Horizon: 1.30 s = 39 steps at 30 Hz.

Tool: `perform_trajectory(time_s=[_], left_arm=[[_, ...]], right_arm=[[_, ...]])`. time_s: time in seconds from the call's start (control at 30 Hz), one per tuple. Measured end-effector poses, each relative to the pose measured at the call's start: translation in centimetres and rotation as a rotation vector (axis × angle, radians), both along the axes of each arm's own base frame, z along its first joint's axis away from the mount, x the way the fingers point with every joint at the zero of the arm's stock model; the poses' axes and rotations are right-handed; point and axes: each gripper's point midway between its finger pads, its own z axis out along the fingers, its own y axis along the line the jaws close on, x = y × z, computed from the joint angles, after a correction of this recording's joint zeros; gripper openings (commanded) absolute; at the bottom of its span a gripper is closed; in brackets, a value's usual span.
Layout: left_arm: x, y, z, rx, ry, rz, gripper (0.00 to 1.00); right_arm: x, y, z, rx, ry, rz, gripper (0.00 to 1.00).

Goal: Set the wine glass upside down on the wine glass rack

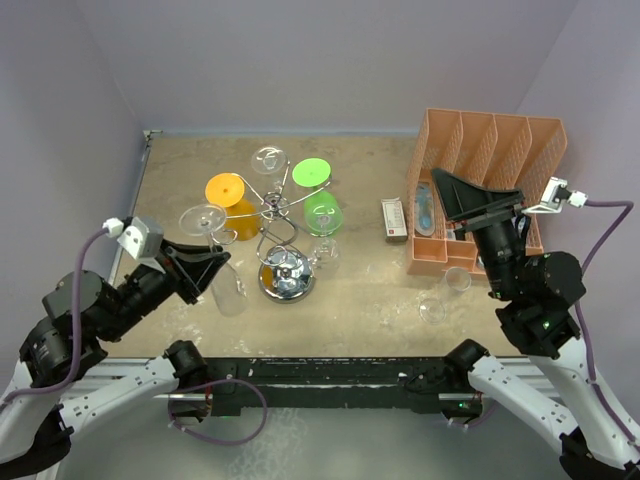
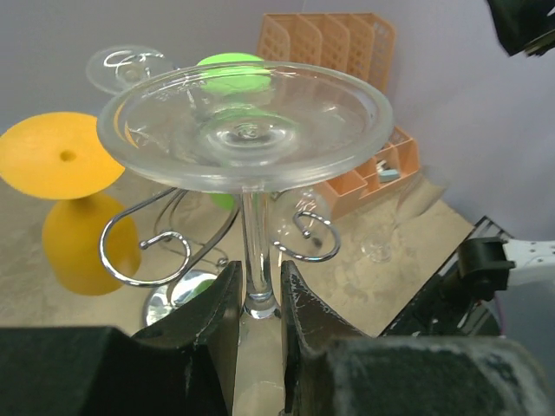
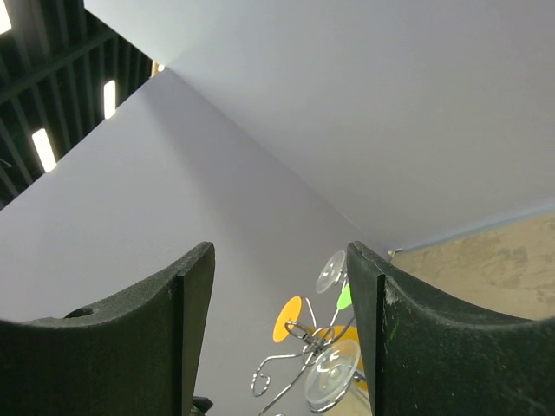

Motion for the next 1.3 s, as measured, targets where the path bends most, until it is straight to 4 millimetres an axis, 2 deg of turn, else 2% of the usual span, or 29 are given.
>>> perform_trajectory(time_s=[0.13, 0.37, 0.47, 0.67, 0.97, 1.13, 1.3], left_arm=[[1.0, 0.1, -2.7, 0.112, -0.018, 0.029, 0.0], [1.5, -1.1, -7.0, 0.298, -0.062, -0.043, 0.0], [1.2, -0.8, -7.7, 0.314, -0.099, -0.054, 0.0], [1.4, -0.9, -7.5, 0.296, -0.159, -0.048, 0.0], [3.3, -1.5, -11.5, 0.359, -0.11, 0.004, 0.0], [3.7, -1.3, -11.2, 0.351, -0.118, 0.031, 0.0], [4.7, -1.0, -11.8, 0.372, -0.084, 0.089, 0.0]], right_arm=[[0.2, 0.0, -0.6, -0.012, 0.019, -0.006, 0.64], [0.6, 0.2, -1.6, -0.034, 0.04, -0.01, 0.64], [0.6, 0.2, -1.6, -0.037, 0.039, -0.013, 0.64], [0.8, -0.1, -1.6, -0.036, 0.042, -0.029, 0.64], [1.0, -0.1, -2.1, -0.041, 0.052, -0.038, 0.64], [1.0, -0.4, -2.6, -0.052, 0.065, -0.052, 0.64], [1.0, -0.7, -2.6, -0.054, 0.064, -0.069, 0.64]])
